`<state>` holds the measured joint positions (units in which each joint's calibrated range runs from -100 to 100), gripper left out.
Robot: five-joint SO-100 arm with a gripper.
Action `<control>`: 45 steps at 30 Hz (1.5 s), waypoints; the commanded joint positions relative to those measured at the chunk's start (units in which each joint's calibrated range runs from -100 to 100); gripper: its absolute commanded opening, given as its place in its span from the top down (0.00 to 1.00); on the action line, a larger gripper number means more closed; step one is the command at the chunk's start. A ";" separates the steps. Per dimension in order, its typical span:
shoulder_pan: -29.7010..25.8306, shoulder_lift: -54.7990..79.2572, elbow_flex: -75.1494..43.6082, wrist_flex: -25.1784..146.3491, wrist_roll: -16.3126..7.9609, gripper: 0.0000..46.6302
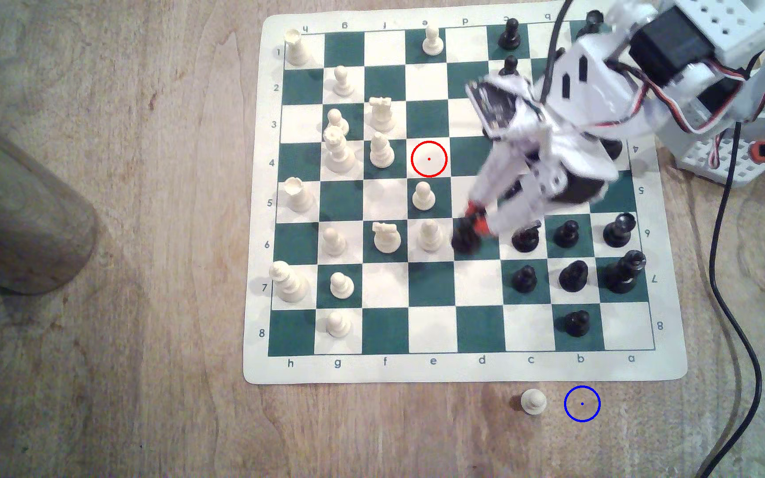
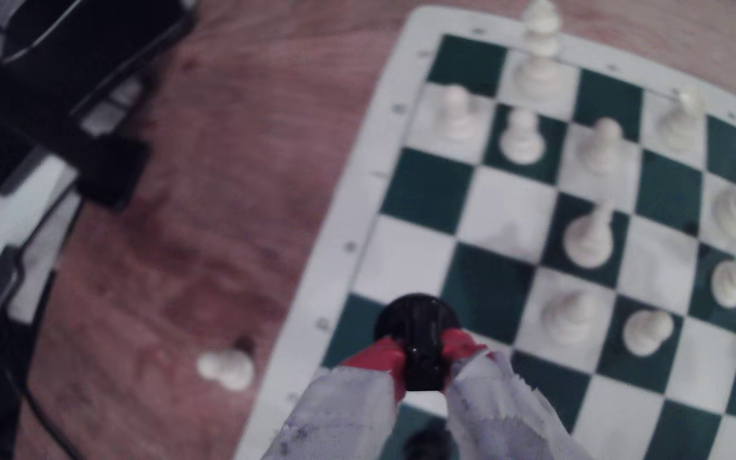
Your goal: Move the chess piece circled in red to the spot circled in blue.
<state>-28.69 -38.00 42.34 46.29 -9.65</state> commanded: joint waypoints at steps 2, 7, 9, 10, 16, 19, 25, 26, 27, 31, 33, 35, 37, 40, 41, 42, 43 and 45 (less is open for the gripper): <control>-11.01 3.53 -13.87 4.48 -0.54 0.99; -18.59 9.90 -14.05 6.37 -0.34 0.99; -21.25 12.19 -13.87 6.37 -0.49 0.99; -22.97 14.99 -14.05 6.04 -0.54 0.99; -23.76 24.50 -16.59 3.75 -0.54 0.98; -24.77 30.27 -20.04 3.34 -0.78 0.99; -22.90 35.96 -26.02 3.09 -0.54 0.99; -22.90 36.55 -26.38 3.09 -0.59 0.99; -22.90 37.74 -27.56 3.01 -0.73 0.99; -22.51 39.36 -29.47 1.37 -0.88 0.99; -22.74 39.53 -29.56 1.29 -0.88 0.99; -23.05 39.70 -29.56 1.29 -1.07 0.99; -23.13 40.12 -29.56 0.96 -1.12 0.99; -23.13 40.54 -29.19 0.88 -1.12 0.99; -23.21 40.63 -29.01 0.88 -1.12 0.99; -23.21 40.71 -28.92 0.88 -1.12 0.99; -23.21 40.80 -28.83 0.88 -1.17 0.99; -23.21 40.97 -28.29 0.47 -1.37 0.99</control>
<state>-51.40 4.23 17.49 48.13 -10.62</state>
